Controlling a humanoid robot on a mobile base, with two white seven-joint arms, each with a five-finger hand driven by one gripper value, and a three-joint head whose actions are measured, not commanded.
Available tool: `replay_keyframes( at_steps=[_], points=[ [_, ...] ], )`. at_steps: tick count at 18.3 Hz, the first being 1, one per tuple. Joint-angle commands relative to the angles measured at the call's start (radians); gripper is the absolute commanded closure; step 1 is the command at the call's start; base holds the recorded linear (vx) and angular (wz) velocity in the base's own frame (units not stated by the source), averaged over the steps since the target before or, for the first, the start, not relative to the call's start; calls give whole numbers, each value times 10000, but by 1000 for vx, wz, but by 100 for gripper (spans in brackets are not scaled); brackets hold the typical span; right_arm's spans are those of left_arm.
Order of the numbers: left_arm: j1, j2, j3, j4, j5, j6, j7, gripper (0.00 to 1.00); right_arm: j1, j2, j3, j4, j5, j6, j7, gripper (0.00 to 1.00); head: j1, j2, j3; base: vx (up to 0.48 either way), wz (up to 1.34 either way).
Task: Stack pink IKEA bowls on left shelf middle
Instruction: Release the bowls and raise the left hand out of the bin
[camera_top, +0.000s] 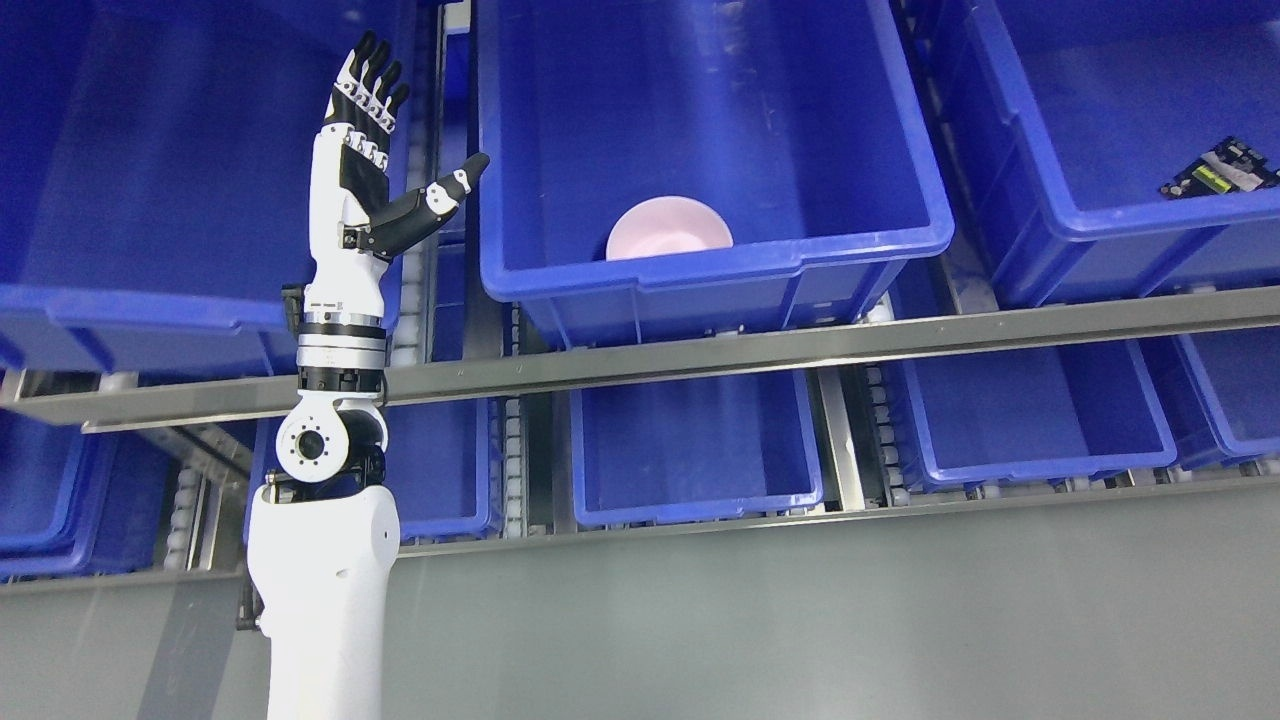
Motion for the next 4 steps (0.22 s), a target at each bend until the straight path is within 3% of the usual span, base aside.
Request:
replay_keyframes(
  at_steps=[1,4],
  points=[
    [494,175,-267,-1819,219,124,-13,0,0,-174,-46,-175,-15,12,-9,0,0,0,0,-211,178],
    [479,175,-221,-1927,219,200,-28,0,0,-174,-46,-175,-15,12,-9,0,0,0,0,-220,146]
  ],
)
